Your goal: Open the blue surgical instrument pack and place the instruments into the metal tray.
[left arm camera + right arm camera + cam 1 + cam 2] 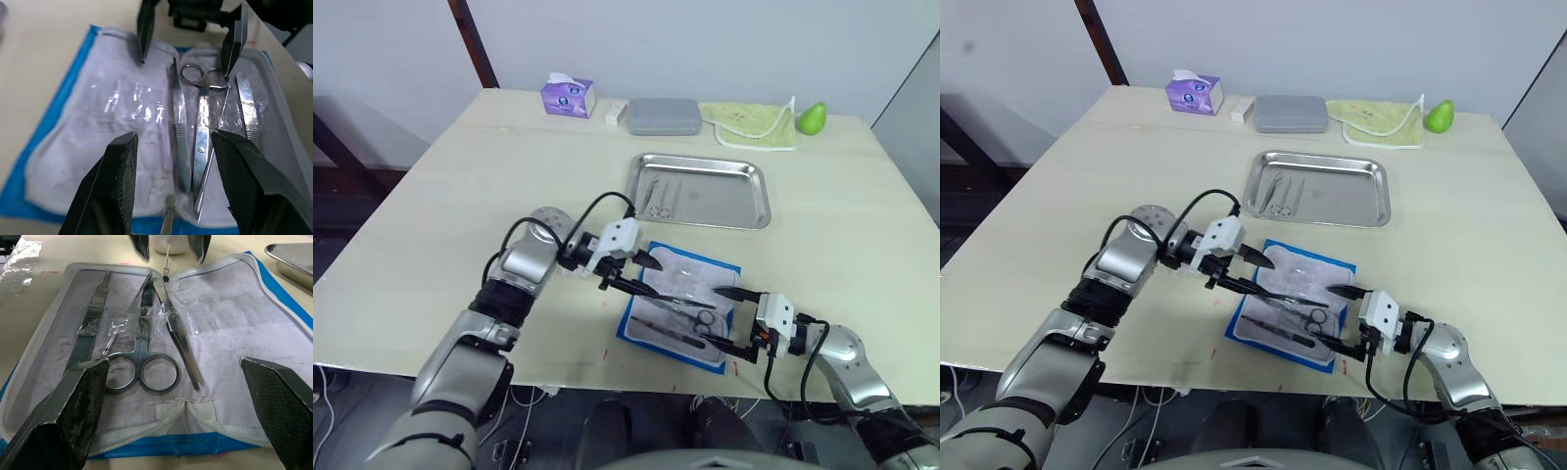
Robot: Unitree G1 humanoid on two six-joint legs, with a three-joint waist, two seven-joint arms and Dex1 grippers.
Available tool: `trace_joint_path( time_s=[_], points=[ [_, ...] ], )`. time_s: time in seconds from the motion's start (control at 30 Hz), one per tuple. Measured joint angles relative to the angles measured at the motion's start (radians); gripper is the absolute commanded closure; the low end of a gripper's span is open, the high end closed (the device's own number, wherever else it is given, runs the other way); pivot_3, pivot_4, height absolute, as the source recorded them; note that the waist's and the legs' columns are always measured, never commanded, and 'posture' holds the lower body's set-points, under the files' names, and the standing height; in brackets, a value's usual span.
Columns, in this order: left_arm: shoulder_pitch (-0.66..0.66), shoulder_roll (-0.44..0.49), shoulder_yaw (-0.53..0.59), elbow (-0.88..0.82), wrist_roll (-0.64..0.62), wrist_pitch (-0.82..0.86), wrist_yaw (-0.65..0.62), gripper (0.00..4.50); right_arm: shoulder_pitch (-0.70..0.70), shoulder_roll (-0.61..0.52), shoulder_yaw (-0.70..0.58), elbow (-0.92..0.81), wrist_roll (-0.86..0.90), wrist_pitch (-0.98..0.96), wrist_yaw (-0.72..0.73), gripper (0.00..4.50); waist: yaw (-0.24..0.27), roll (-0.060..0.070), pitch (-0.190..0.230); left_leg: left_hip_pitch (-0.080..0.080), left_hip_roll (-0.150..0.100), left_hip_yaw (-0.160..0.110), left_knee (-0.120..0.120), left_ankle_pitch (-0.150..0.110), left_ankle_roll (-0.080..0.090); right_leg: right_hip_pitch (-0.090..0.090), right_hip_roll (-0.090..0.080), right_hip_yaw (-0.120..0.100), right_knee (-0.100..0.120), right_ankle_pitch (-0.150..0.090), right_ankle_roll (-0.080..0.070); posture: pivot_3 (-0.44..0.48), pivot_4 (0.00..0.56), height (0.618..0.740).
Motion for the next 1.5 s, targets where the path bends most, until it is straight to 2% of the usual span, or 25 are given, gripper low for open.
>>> trace_joint_path(
  time_s=[0.2,0.4,0.97,1.07,1.1,1.17,1.2,1.5],
  points=[
    [-0.012,-0.051,-0.029,0.063,0.066,-0.061,0.039,1.95,0.008,-0.008,-0.001,-0.039,-0.001,0.051,-0.009,0.0,0.001,0.003,0.002,-0.001,0.0,-0.001,0.0,0.0,0.0,-0.001,0.002,0.0,0.0,0.0,0.0,0.0,0.15,0.736],
    [-0.02,-0.056,-0.03,0.1,0.102,-0.124,0.054,1.95,0.02,-0.016,-0.003,-0.066,-0.001,0.074,-0.021,0.0,0.001,0.006,0.005,-0.001,0.0,-0.001,0.0,0.0,0.0,-0.001,0.003,0.0,0.0,0.0,0.0,0.0,0.15,0.736],
    [-0.028,-0.075,-0.037,0.112,0.143,-0.171,0.048,1.95,0.021,-0.014,-0.004,-0.065,-0.003,0.073,-0.022,0.0,0.001,0.006,0.005,-0.001,-0.001,-0.001,0.0,0.0,0.0,-0.001,0.003,0.0,0.0,0.001,0.002,0.0,0.15,0.736],
    [-0.025,-0.074,-0.041,0.115,0.142,-0.18,0.033,2.87,0.021,-0.014,-0.003,-0.065,-0.003,0.074,-0.022,0.0,0.001,0.007,0.005,-0.001,-0.001,-0.001,0.0,0.0,0.0,-0.001,0.003,0.001,0.0,0.001,0.002,0.0,0.15,0.736],
    [-0.024,-0.074,-0.046,0.123,0.145,-0.188,0.033,3.23,0.021,-0.014,-0.003,-0.065,-0.004,0.074,-0.023,0.0,0.001,0.007,0.004,-0.001,-0.001,-0.001,0.0,0.0,0.0,-0.001,0.003,0.001,0.0,0.001,0.002,0.0,0.15,0.736],
    [-0.024,-0.076,-0.052,0.139,0.147,-0.209,0.026,4.21,0.021,-0.013,-0.003,-0.065,-0.006,0.075,-0.025,0.0,0.001,0.006,0.004,0.0,-0.001,-0.001,0.0,0.0,0.0,0.0,0.003,0.0,0.0,0.001,0.002,0.0,0.15,0.736],
    [-0.024,-0.076,-0.053,0.144,0.147,-0.215,0.025,4.43,0.021,-0.013,-0.003,-0.065,-0.007,0.077,-0.026,0.0,0.001,0.007,0.003,0.0,-0.001,-0.001,0.0,0.0,0.0,0.0,0.003,0.001,0.0,0.001,0.001,0.0,0.15,0.736],
    [-0.026,-0.073,-0.058,0.148,0.151,-0.225,0.028,4.43,0.018,-0.007,-0.002,-0.066,-0.013,0.092,-0.029,0.0,0.0,0.007,-0.001,0.001,0.0,-0.001,0.0,0.0,0.0,0.001,0.003,0.001,0.001,0.0,0.0,0.0,0.15,0.736]
  ],
)
